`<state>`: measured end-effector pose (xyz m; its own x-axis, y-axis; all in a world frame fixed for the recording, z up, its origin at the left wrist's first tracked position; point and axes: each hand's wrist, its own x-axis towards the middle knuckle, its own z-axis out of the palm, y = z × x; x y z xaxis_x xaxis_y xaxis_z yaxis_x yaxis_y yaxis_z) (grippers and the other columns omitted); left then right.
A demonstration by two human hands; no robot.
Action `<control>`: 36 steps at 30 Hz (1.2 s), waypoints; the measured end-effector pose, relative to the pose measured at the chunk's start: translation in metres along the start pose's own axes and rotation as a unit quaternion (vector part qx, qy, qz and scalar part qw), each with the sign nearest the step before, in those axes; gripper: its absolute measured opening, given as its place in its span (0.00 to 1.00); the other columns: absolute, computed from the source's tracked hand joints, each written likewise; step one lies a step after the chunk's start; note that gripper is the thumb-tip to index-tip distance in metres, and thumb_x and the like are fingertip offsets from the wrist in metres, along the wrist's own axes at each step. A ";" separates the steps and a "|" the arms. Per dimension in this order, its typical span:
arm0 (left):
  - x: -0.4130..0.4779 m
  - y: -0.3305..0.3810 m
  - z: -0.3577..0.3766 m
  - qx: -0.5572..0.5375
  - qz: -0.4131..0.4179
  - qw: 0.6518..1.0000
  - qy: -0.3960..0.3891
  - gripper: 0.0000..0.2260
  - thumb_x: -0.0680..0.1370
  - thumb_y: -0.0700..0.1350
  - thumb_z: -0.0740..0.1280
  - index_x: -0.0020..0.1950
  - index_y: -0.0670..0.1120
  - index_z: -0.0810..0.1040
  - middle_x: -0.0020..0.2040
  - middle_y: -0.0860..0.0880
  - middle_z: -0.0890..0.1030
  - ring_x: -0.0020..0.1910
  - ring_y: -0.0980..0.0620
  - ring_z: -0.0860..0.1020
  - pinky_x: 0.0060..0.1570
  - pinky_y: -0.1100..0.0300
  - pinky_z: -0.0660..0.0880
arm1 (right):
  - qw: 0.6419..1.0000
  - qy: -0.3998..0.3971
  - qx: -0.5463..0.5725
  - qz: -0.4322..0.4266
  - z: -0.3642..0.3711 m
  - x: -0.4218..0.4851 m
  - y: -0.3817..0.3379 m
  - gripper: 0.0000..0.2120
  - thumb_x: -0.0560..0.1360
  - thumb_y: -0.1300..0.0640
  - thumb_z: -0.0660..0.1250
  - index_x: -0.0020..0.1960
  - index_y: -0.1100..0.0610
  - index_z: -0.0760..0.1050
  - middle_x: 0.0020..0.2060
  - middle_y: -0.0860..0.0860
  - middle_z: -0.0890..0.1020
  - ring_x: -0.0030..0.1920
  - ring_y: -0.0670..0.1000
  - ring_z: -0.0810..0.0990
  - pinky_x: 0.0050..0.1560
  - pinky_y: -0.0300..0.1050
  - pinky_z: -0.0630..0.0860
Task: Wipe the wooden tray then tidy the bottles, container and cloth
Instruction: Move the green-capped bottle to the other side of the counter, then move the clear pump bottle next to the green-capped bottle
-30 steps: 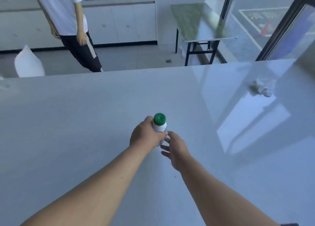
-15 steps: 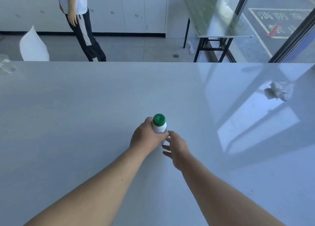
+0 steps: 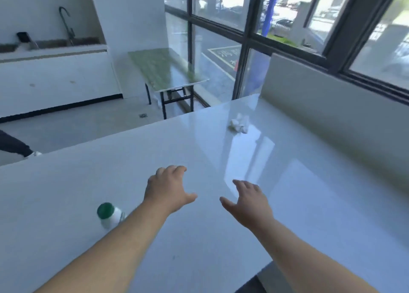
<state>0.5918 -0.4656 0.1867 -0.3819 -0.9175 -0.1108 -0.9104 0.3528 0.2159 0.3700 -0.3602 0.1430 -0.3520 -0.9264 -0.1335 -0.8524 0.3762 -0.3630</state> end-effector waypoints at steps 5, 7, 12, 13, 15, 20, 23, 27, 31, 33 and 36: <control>0.025 0.156 0.030 0.012 0.127 0.991 -0.051 0.42 0.69 0.73 0.66 0.79 0.56 0.64 0.77 0.53 0.69 0.73 0.47 0.66 0.67 0.49 0.68 | 0.989 0.088 -0.054 0.107 -0.088 -0.051 0.143 0.41 0.74 0.28 0.58 0.79 0.49 0.64 0.75 0.48 0.72 0.75 0.56 0.66 0.74 0.52 0.65; 0.023 0.221 0.040 0.008 0.181 0.981 -0.067 0.42 0.68 0.73 0.66 0.79 0.56 0.64 0.77 0.53 0.68 0.74 0.46 0.66 0.67 0.48 0.68 | 0.979 0.110 -0.048 0.164 -0.112 -0.080 0.198 0.40 0.74 0.28 0.59 0.79 0.49 0.65 0.75 0.48 0.72 0.76 0.55 0.66 0.75 0.52 0.65; 0.000 0.393 0.065 -0.003 0.295 0.951 -0.095 0.41 0.70 0.72 0.67 0.79 0.57 0.63 0.77 0.56 0.69 0.74 0.49 0.66 0.64 0.50 0.71 | 0.935 0.157 0.023 0.316 -0.149 -0.176 0.332 0.38 0.75 0.30 0.60 0.80 0.48 0.63 0.76 0.46 0.70 0.76 0.53 0.64 0.72 0.51 0.66; -0.009 0.429 0.071 -0.003 0.317 0.943 -0.100 0.41 0.70 0.72 0.68 0.79 0.57 0.63 0.77 0.56 0.68 0.74 0.49 0.66 0.63 0.50 0.71 | 0.925 0.162 0.031 0.342 -0.155 -0.196 0.359 0.38 0.75 0.30 0.60 0.80 0.48 0.62 0.77 0.45 0.69 0.76 0.52 0.64 0.72 0.51 0.66; -0.029 0.498 0.085 -0.001 0.356 0.928 -0.111 0.41 0.71 0.72 0.68 0.79 0.58 0.62 0.77 0.57 0.67 0.75 0.50 0.64 0.64 0.50 0.71 | 0.902 0.169 0.045 0.395 -0.166 -0.235 0.413 0.37 0.76 0.31 0.60 0.80 0.48 0.62 0.77 0.45 0.69 0.76 0.52 0.64 0.71 0.51 0.66; -0.076 0.648 0.133 0.008 0.426 0.892 -0.153 0.41 0.72 0.71 0.69 0.80 0.57 0.61 0.78 0.56 0.66 0.76 0.50 0.63 0.69 0.49 0.69 | 0.854 0.172 0.076 0.485 -0.183 -0.303 0.536 0.34 0.76 0.34 0.63 0.78 0.49 0.65 0.73 0.49 0.74 0.72 0.55 0.69 0.69 0.52 0.68; -0.095 0.726 0.166 0.012 0.441 0.882 -0.166 0.42 0.71 0.71 0.70 0.80 0.57 0.61 0.78 0.56 0.66 0.75 0.50 0.64 0.68 0.48 0.69 | 0.840 0.167 0.103 0.506 -0.183 -0.321 0.598 0.34 0.76 0.36 0.64 0.78 0.50 0.66 0.74 0.50 0.73 0.73 0.56 0.68 0.70 0.52 0.67; -0.109 0.811 0.211 -0.006 0.447 0.877 -0.176 0.48 0.67 0.72 0.73 0.81 0.55 0.59 0.80 0.54 0.65 0.76 0.49 0.64 0.68 0.46 0.71 | 0.821 0.159 0.139 0.531 -0.174 -0.324 0.667 0.35 0.76 0.36 0.64 0.78 0.51 0.66 0.73 0.52 0.73 0.72 0.57 0.70 0.68 0.52 0.69; -0.110 0.869 0.251 -0.062 0.433 0.875 -0.208 0.56 0.61 0.72 0.77 0.82 0.57 0.53 0.84 0.54 0.54 0.80 0.49 0.58 0.71 0.45 0.69 | 0.727 0.214 0.357 0.547 -0.166 -0.308 0.719 0.32 0.78 0.40 0.65 0.79 0.49 0.65 0.74 0.52 0.72 0.71 0.56 0.72 0.66 0.52 0.72; -0.107 0.887 0.266 -0.085 0.421 0.874 -0.227 0.59 0.60 0.71 0.79 0.82 0.60 0.49 0.84 0.57 0.49 0.81 0.50 0.56 0.69 0.46 0.67 | 0.616 0.249 0.508 0.548 -0.164 -0.297 0.737 0.30 0.79 0.43 0.65 0.78 0.48 0.66 0.72 0.52 0.74 0.66 0.55 0.75 0.66 0.52 0.73; -0.102 0.902 0.283 -0.082 0.422 0.872 -0.236 0.58 0.61 0.67 0.80 0.82 0.61 0.49 0.83 0.58 0.51 0.79 0.50 0.61 0.66 0.48 0.71 | 0.531 0.252 0.610 0.532 -0.153 -0.284 0.759 0.17 0.74 0.43 0.63 0.61 0.43 0.70 0.59 0.47 0.73 0.55 0.55 0.75 0.58 0.50 0.73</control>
<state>-0.2354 -0.0014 0.1179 -0.9624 -0.1540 -0.2236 -0.2544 0.7991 0.5446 -0.2365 0.1905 0.0462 -0.7040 0.0394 -0.7091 0.7085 0.1091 -0.6972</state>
